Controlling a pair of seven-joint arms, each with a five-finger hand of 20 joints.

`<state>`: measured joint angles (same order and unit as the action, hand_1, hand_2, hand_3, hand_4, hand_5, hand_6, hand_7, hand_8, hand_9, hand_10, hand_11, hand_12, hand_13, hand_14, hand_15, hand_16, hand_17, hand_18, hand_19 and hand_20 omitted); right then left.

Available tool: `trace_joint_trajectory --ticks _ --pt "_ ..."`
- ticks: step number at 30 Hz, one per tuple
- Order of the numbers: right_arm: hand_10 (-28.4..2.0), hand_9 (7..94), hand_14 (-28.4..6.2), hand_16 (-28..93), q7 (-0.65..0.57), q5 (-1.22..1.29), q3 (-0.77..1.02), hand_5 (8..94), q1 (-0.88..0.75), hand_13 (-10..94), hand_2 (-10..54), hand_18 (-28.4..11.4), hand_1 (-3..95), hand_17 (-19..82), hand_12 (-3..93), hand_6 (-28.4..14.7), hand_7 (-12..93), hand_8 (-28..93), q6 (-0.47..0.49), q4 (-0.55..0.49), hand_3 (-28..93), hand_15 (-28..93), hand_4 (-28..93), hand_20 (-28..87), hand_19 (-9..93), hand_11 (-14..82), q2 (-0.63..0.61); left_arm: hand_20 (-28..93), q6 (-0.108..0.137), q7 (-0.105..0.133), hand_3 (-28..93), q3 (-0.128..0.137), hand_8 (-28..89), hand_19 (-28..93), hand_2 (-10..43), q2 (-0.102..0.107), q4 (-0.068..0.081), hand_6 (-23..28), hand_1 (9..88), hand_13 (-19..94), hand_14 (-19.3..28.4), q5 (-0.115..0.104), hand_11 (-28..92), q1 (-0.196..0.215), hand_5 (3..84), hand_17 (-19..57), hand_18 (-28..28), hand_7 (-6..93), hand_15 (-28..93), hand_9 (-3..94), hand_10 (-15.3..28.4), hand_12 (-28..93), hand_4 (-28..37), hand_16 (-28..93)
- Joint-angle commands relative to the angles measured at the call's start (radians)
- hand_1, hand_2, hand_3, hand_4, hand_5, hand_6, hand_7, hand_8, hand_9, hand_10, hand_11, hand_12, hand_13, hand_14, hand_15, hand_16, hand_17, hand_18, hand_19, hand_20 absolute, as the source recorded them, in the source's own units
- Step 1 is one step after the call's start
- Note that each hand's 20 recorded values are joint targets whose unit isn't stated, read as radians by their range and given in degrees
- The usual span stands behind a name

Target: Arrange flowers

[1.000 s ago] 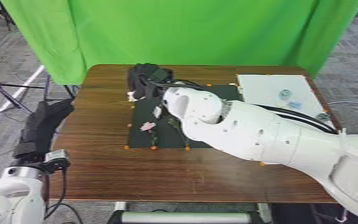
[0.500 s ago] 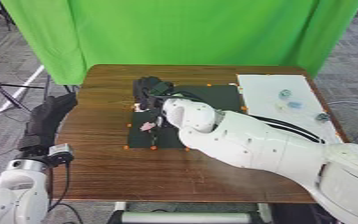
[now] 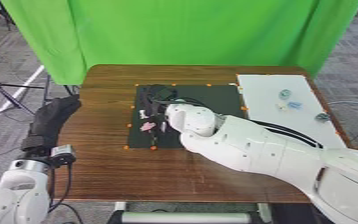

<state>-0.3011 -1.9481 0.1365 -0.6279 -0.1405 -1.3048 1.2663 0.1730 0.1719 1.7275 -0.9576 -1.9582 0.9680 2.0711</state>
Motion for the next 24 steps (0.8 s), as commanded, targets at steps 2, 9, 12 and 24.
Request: trace_joint_trajectory --ticks 2,9,12,24 --pt "-8.8 77.6 -1.5 33 -0.016 -0.013 0.008 71.8 0.019 84 -9.5 -13.1 60.1 61 39.4 3.1 26 5 0.040 -0.009 56 74 -14 71 93 4.3 -0.020 10 -0.030 -0.017 61 0.009 -6 10 19.4 -0.009 0.001 7.3 18.4 28 14.8 0.012 18 0.007 44.5 2.8 7.0 10.4 13 40.4 15.7 8 -28.3 -4" --pt "-9.9 72.4 -1.7 33 -0.031 0.000 0.020 66.4 0.034 83 -9.5 -13.0 57.1 60 35.0 2.9 23 5 0.088 -0.032 54 74 -13 71 93 9.2 -0.036 10 -0.053 -0.031 61 0.016 -6 10 17.8 -0.010 0.001 7.3 19.1 28 15.6 0.018 18 0.006 44.1 2.4 7.7 10.6 13 40.5 15.9 8 -28.3 -4" --pt "-10.1 70.2 -1.8 33 -0.031 0.007 0.029 66.0 0.039 82 -9.5 -12.8 56.3 60 30.5 2.9 22 6 0.115 -0.043 54 74 -12 70 93 12.0 -0.043 10 -0.058 -0.036 61 0.023 -6 10 17.1 -0.012 -0.003 7.2 19.7 28 15.9 0.022 18 0.013 44.0 2.3 7.9 10.6 13 40.3 15.8 9 -28.3 -4" --pt "-12.1 64.9 -2.1 32 -0.044 0.077 0.064 57.4 0.051 82 -9.5 -13.8 45.9 59 23.1 5.8 14 -9 0.218 -0.102 65 72 -14 68 93 12.6 -0.075 9 -0.077 -0.049 61 0.031 -6 11 15.2 -0.014 -0.005 6.7 21.5 28 16.0 0.029 18 0.015 43.7 2.1 8.2 10.7 13 40.0 15.5 9 -27.8 -3"
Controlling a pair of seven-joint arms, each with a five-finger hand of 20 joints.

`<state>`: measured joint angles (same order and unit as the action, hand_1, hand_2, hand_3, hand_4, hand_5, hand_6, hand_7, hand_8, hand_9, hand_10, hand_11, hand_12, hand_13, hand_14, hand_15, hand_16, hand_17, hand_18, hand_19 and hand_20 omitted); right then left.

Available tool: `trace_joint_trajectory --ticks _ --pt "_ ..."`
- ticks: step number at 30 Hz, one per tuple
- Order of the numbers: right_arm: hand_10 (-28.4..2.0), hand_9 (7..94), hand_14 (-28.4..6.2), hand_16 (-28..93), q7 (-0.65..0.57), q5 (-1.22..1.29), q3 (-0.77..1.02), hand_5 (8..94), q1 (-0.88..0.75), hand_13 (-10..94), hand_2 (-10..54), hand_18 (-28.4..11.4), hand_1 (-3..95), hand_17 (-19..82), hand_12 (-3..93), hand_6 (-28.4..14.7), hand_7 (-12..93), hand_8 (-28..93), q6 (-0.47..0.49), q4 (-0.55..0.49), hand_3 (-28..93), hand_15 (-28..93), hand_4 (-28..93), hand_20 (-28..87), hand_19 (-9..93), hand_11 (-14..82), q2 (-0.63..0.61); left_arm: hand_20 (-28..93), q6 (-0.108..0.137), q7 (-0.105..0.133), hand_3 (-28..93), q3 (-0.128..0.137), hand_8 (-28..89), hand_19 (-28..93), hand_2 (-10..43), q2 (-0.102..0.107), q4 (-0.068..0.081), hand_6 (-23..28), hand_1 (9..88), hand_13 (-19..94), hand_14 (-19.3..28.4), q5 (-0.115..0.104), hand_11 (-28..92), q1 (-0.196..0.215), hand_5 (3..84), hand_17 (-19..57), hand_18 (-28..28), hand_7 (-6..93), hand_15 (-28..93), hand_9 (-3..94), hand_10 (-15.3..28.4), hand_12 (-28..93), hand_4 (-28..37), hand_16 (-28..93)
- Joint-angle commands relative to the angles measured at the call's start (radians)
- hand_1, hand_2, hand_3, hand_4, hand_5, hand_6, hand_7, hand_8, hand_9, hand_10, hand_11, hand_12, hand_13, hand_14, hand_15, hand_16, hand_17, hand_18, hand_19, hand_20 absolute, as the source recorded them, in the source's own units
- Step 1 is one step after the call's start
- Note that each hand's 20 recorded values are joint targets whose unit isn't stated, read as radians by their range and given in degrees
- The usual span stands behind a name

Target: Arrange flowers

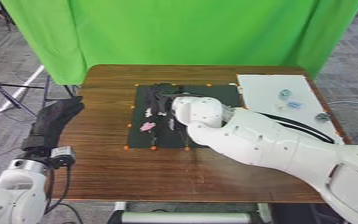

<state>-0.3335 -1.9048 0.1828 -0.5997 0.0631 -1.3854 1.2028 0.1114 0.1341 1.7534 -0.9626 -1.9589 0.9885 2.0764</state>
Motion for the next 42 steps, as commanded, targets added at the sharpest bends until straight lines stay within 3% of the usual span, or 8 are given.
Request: trace_joint_trajectory --ticks 1,11,20,24,26,30,35,42 --pt "-12.4 64.8 -2.1 32 -0.009 0.029 0.022 56.8 0.021 82 -9.5 -13.8 45.7 59 22.9 5.9 13 -8 0.021 -0.022 65 72 -14 68 93 12.2 -0.010 9 -0.017 -0.011 60 0.005 -5 11 15.0 -0.008 -0.005 6.6 21.7 29 16.1 0.009 18 0.011 43.7 2.1 8.2 10.8 13 40.0 15.4 9 -27.7 -3" --pt "-12.7 64.3 -2.3 32 0.002 0.090 0.095 53.6 0.034 82 -9.5 -14.0 43.6 58 22.8 5.6 11 -7 0.015 -0.071 62 71 -13 67 93 11.3 -0.048 9 -0.018 -0.014 60 0.009 -6 11 14.4 -0.009 -0.009 6.1 22.5 29 16.5 0.010 18 0.017 44.3 2.0 8.5 11.2 14 40.8 15.3 10 -27.4 -3" --pt "-14.1 61.7 -3.0 32 -0.018 0.116 0.281 52.2 -0.006 81 -9.5 -14.9 37.6 57 23.2 2.5 10 -6 -0.043 -0.249 62 70 -12 65 93 9.6 -0.315 9 -0.002 -0.004 62 0.036 -6 10 12.9 -0.024 -0.024 5.6 21.7 29 16.0 0.007 18 0.053 44.4 2.1 8.5 11.2 13 40.5 15.1 10 -28.1 -4" --pt "-15.3 59.8 -4.0 32 -0.074 0.128 0.408 52.5 -0.107 81 -9.5 -15.7 31.3 56 23.6 1.2 9 -6 -0.074 -0.305 61 70 -14 65 93 8.9 -0.458 9 0.005 0.003 62 0.046 -6 10 12.7 -0.030 -0.029 5.5 21.6 29 16.0 0.004 18 0.071 44.4 2.1 8.5 11.2 13 40.1 15.0 9 -28.2 -3" --pt "-16.4 58.1 -4.6 32 -0.107 0.164 0.411 52.0 -0.132 80 -9.5 -16.4 28.7 56 23.6 0.5 8 -6 -0.148 -0.319 60 70 -15 65 93 8.5 -0.539 9 0.006 0.002 62 0.050 -6 10 12.5 -0.034 -0.032 5.4 21.6 29 15.8 0.006 18 0.077 44.2 2.1 8.5 11.3 13 39.9 15.0 9 -28.2 -3" --pt "-18.2 54.9 -5.5 32 -0.164 0.136 0.546 50.7 -0.293 80 -9.5 -17.3 24.3 55 23.1 -1.4 6 -5 -0.159 -0.329 57 69 -15 65 93 7.6 -0.633 9 0.006 0.000 62 0.052 -6 10 12.1 -0.038 -0.035 5.3 21.4 29 15.8 0.004 17 0.084 43.9 2.2 8.4 11.2 13 39.8 14.9 9 -28.3 -3" --pt "-20.0 48.4 -7.5 32 -0.206 0.089 0.779 46.2 -0.521 78 -9.5 -19.2 20.8 53 21.6 -2.6 3 -3 -0.075 -0.316 56 68 -14 62 93 6.3 -0.675 10 -0.003 -0.007 61 0.053 -6 10 12.1 -0.039 -0.037 5.3 21.5 29 15.8 0.011 18 0.086 43.8 2.3 8.4 11.2 13 39.6 15.0 9 -28.3 -3" --pt "-20.1 47.0 -8.0 32 -0.259 0.065 0.954 45.1 -0.713 77 -9.5 -19.4 20.8 52 21.1 -2.7 2 -3 -0.064 -0.275 56 68 -13 60 93 6.1 -0.694 10 -0.009 -0.015 61 0.057 -6 10 12.2 -0.042 -0.044 5.3 21.7 29 15.9 0.014 18 0.094 43.7 2.3 8.4 11.3 13 39.4 15.0 9 -28.3 -3"
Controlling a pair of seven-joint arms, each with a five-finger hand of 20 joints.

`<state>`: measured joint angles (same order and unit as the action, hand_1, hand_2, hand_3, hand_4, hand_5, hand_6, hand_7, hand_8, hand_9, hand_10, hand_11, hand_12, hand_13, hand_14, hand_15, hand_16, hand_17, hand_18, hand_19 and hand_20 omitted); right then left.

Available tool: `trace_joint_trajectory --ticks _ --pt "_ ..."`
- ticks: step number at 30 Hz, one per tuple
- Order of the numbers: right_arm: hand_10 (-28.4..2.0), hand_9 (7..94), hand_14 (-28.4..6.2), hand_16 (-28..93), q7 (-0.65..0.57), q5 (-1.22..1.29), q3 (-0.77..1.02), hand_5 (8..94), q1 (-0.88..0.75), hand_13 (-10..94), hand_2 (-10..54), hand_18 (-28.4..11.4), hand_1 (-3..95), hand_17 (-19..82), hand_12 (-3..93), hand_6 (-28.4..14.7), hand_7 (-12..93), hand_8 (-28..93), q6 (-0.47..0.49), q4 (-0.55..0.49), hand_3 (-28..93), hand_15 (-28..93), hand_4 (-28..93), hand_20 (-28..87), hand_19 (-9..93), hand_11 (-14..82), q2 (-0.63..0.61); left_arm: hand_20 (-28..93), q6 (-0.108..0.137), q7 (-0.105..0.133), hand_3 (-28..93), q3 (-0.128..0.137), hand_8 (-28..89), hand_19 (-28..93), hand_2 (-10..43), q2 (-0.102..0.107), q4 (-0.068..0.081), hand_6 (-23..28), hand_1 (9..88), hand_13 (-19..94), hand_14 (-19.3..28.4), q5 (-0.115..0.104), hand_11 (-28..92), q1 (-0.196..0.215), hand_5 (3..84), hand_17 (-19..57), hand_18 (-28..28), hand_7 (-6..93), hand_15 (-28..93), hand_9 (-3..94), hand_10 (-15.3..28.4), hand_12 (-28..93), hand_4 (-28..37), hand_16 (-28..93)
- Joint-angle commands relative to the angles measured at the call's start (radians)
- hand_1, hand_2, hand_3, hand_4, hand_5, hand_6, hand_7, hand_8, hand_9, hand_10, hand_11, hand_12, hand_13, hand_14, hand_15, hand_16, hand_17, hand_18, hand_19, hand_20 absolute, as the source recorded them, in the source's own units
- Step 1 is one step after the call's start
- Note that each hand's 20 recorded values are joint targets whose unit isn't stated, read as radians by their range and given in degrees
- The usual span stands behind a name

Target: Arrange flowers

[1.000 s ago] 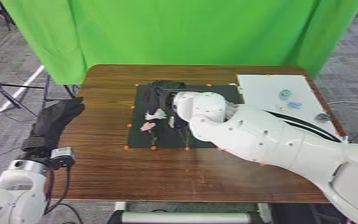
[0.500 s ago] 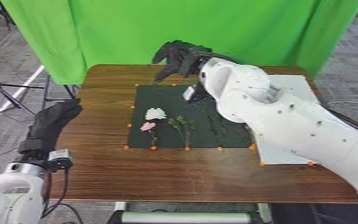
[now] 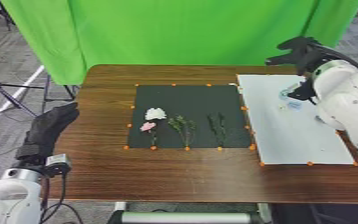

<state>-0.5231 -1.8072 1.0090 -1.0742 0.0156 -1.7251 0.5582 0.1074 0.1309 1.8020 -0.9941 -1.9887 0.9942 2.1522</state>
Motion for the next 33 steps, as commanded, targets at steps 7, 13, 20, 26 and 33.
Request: trace_joint_trajectory --ticks 7,13,20,26,33 --pt "-20.0 48.7 -8.1 31 -0.114 -0.083 0.237 45.4 -0.395 77 -9.5 -19.4 21.8 52 21.3 -2.5 3 -3 0.004 0.081 57 68 -13 60 93 6.7 -0.062 10 -0.020 -0.025 61 0.012 -6 10 12.3 -0.012 -0.013 5.2 21.7 29 16.1 0.015 18 0.016 43.6 2.4 8.5 11.4 13 39.6 15.0 9 -28.3 -3" --pt "-19.2 51.5 -8.0 31 -0.132 -0.106 0.286 47.0 -0.486 78 -9.5 -19.7 23.0 52 22.0 -1.9 4 -3 0.021 0.085 57 69 -13 60 93 7.4 -0.055 10 -0.028 -0.031 61 0.022 -6 10 12.3 -0.016 -0.017 5.1 21.4 29 16.2 0.018 18 0.027 43.6 2.4 8.5 11.5 13 39.6 15.2 9 -28.3 -3" --pt "-18.6 55.5 -8.0 31 -0.129 -0.118 0.268 48.6 -0.503 78 -9.5 -19.7 24.1 52 24.7 -1.5 5 -3 0.026 0.091 58 69 -14 61 93 8.4 -0.043 10 -0.035 -0.033 60 0.015 -6 11 12.4 -0.017 -0.014 4.1 21.7 29 16.3 0.021 18 0.018 43.7 2.7 8.6 11.7 14 39.8 15.2 9 -28.3 -3" --pt "-17.2 60.4 -7.5 31 -0.118 -0.115 0.254 52.0 -0.512 79 -9.5 -19.5 27.3 53 25.6 -1.6 7 -4 0.015 0.102 59 70 -14 62 93 10.6 -0.034 10 -0.036 -0.037 60 0.015 -6 11 12.5 -0.021 -0.015 4.1 21.8 29 16.3 0.021 18 0.020 43.7 2.7 8.6 11.7 14 39.8 15.2 9 -28.3 -3" --pt "-13.1 73.8 -4.6 30 -0.118 -0.177 0.159 64.6 -0.486 84 -9.5 -16.8 50.0 58 28.4 0.2 15 3 -0.175 0.129 60 70 -16 64 93 16.4 -0.044 10 -0.031 -0.042 60 0.021 -6 11 12.7 -0.022 -0.017 4.4 21.7 29 16.4 0.019 18 0.024 43.6 2.7 8.7 11.4 14 39.7 15.2 9 -28.3 -3"
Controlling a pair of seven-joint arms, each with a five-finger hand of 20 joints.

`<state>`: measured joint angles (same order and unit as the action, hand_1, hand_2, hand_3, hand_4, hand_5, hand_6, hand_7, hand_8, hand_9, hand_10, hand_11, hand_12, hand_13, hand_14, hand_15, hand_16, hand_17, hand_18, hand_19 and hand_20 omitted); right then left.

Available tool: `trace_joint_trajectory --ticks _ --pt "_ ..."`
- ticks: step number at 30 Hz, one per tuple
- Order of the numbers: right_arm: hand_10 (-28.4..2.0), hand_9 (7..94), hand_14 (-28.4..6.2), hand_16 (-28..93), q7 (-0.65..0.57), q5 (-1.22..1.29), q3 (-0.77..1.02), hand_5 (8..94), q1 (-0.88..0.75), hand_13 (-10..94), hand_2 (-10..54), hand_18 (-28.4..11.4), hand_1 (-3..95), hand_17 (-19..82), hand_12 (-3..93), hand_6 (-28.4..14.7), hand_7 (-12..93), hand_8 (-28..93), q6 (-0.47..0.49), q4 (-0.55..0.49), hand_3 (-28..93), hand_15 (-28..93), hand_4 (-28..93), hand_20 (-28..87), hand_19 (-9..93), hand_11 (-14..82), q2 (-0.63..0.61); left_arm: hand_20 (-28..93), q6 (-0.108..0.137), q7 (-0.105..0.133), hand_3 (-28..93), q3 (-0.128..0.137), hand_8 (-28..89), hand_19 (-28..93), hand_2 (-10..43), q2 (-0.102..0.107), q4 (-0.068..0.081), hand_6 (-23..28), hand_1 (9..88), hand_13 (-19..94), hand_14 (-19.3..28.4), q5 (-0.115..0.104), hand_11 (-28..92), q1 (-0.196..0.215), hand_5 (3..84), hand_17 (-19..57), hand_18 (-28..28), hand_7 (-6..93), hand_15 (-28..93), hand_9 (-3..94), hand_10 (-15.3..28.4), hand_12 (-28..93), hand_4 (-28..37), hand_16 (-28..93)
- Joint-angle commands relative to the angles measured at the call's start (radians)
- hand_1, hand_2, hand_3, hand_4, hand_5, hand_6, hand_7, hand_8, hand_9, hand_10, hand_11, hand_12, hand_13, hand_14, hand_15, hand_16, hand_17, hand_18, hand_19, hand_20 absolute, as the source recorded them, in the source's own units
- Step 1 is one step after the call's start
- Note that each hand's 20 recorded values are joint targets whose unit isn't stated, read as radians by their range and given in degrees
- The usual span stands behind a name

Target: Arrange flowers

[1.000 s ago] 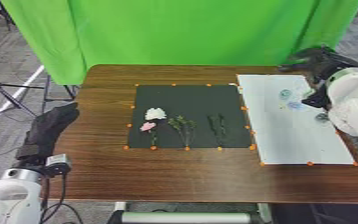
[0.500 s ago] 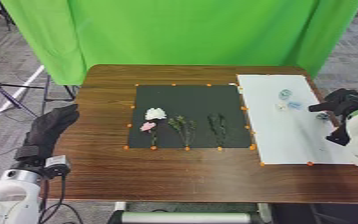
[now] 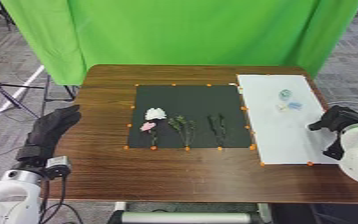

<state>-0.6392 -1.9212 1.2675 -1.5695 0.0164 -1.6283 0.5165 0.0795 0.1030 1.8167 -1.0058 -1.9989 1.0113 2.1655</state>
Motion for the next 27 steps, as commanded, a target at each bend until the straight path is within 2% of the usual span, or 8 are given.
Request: trace_joint_trajectory --ticks 1,4,10,13,15,22,25,27 --pt "-12.3 77.2 -4.0 30 -0.003 -0.069 -0.113 67.5 0.018 84 -9.5 -16.5 54.3 59 32.6 0.2 15 7 -0.199 0.032 57 71 -16 65 93 13.6 -0.005 10 -0.001 -0.013 60 0.007 -6 11 12.8 -0.011 -0.008 4.5 21.6 29 16.4 0.001 18 0.013 43.6 2.6 8.7 11.4 14 39.7 15.2 9 -28.3 -3" --pt "-10.5 85.1 -2.6 31 -0.005 -0.079 -0.145 76.3 0.056 86 -9.5 -15.5 62.9 61 40.9 0.8 19 11 -0.238 0.032 55 71 -16 66 93 6.7 -0.019 10 -0.001 -0.013 59 0.009 -6 11 13.1 -0.011 -0.009 5.0 21.5 29 16.4 -0.001 18 0.015 43.4 2.6 8.7 11.1 14 39.7 15.2 9 -28.3 -4" --pt "-9.2 87.2 -1.7 31 0.009 -0.094 -0.200 79.3 0.183 87 -9.5 -15.0 65.1 62 41.8 0.2 20 9 -0.336 -0.030 54 71 -16 67 93 7.1 -0.043 10 0.001 -0.013 59 0.019 -6 11 13.3 -0.004 -0.010 5.5 21.2 29 16.5 -0.003 18 0.017 43.3 2.6 8.7 10.9 14 39.8 15.5 9 -28.3 -4" --pt "-9.3 87.5 -1.6 32 0.039 -0.081 -0.294 79.6 0.324 87 -9.5 -14.9 64.7 63 41.9 0.4 20 9 -0.373 -0.075 55 71 -16 68 93 7.0 -0.030 10 0.008 -0.007 60 0.023 -6 11 13.3 0.001 -0.010 5.6 21.0 29 16.5 -0.008 18 0.020 43.2 2.7 8.7 11.0 14 39.8 15.4 9 -28.3 -4" --pt "-9.9 87.6 -1.5 32 0.071 -0.036 -0.385 79.7 0.444 87 -9.5 -14.6 64.5 63 42.0 0.5 20 9 -0.356 -0.096 55 71 -16 68 93 7.0 0.002 10 0.006 -0.011 60 0.028 -6 11 13.2 0.000 -0.011 5.7 20.9 30 16.5 -0.008 18 0.023 43.3 2.7 8.7 10.9 14 39.8 15.2 9 -28.3 -4" --pt "-10.7 87.8 -1.4 33 0.195 0.095 -0.814 79.6 0.834 87 -9.5 -14.2 64.2 63 41.9 0.7 20 9 -0.268 -0.098 56 72 -16 69 93 6.4 0.178 10 -0.010 -0.020 60 0.012 -6 11 13.2 0.010 -0.003 5.7 20.8 30 16.6 -0.003 18 -0.004 43.3 2.7 8.7 11.2 14 39.9 15.3 9 -28.3 -4" --pt "-10.6 87.7 -1.3 33 0.231 0.097 -0.910 79.5 0.896 87 -9.5 -14.1 64.0 63 41.9 0.9 20 9 -0.215 -0.078 56 72 -16 69 93 6.2 0.267 10 -0.020 -0.026 60 0.005 -6 11 13.2 0.011 0.007 5.8 20.9 30 16.6 0.000 18 -0.024 43.3 2.8 8.6 11.1 14 39.9 15.3 9 -28.3 -4" --pt "-10.8 87.6 -1.4 33 0.237 0.104 -0.961 79.4 0.927 87 -9.5 -14.1 63.8 63 41.8 0.9 20 9 -0.198 -0.064 56 72 -16 69 93 6.2 0.314 10 -0.018 -0.024 60 -0.002 -6 11 13.2 0.022 0.012 5.7 20.8 30 16.5 -0.004 18 -0.037 43.3 2.8 8.6 11.1 14 39.8 15.4 9 -28.3 -4"
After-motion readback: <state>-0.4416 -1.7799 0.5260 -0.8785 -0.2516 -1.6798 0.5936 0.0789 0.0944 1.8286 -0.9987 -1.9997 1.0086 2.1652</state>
